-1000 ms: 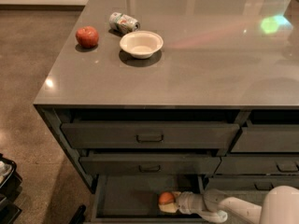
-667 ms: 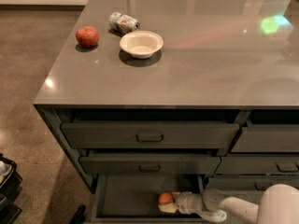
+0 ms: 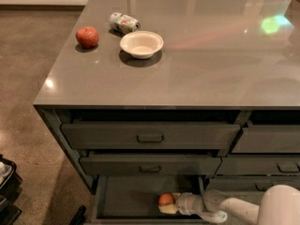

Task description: Place orange into bottom drawer

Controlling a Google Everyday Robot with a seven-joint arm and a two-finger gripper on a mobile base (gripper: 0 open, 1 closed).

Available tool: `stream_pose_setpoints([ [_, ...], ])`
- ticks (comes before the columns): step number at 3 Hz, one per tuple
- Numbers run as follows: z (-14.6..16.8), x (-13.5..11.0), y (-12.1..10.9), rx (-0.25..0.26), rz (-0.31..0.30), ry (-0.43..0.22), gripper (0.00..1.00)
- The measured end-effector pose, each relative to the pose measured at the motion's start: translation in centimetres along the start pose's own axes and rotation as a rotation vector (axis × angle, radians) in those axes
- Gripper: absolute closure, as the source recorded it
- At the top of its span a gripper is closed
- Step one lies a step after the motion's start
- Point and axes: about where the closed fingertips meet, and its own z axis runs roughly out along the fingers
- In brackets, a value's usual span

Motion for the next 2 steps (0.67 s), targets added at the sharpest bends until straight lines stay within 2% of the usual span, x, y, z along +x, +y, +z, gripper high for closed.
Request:
stream_pose_setpoints([
  [2, 0.01, 0.00, 0.01, 0.000, 0.000, 0.000, 0.00],
])
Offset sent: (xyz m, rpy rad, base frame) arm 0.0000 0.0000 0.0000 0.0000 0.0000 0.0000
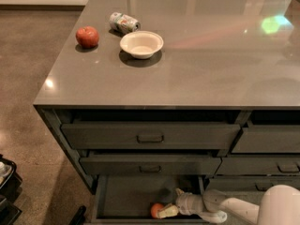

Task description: Place orange into bottom drawer

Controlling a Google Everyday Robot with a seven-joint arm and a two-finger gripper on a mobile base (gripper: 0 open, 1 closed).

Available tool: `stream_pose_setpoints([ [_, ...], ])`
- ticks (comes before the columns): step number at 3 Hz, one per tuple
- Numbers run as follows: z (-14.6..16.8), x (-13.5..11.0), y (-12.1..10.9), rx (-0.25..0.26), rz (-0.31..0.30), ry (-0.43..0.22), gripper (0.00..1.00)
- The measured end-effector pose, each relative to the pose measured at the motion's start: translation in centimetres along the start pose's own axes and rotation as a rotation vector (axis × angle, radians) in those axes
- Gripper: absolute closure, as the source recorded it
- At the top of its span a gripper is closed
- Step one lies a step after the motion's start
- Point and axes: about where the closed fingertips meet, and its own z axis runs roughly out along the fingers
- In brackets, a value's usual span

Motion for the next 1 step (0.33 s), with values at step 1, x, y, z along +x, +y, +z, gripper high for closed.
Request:
stream_pose_setpoints([
  [1, 0.00, 0.00, 0.00, 0.000, 0.000, 0.000, 0.00],
])
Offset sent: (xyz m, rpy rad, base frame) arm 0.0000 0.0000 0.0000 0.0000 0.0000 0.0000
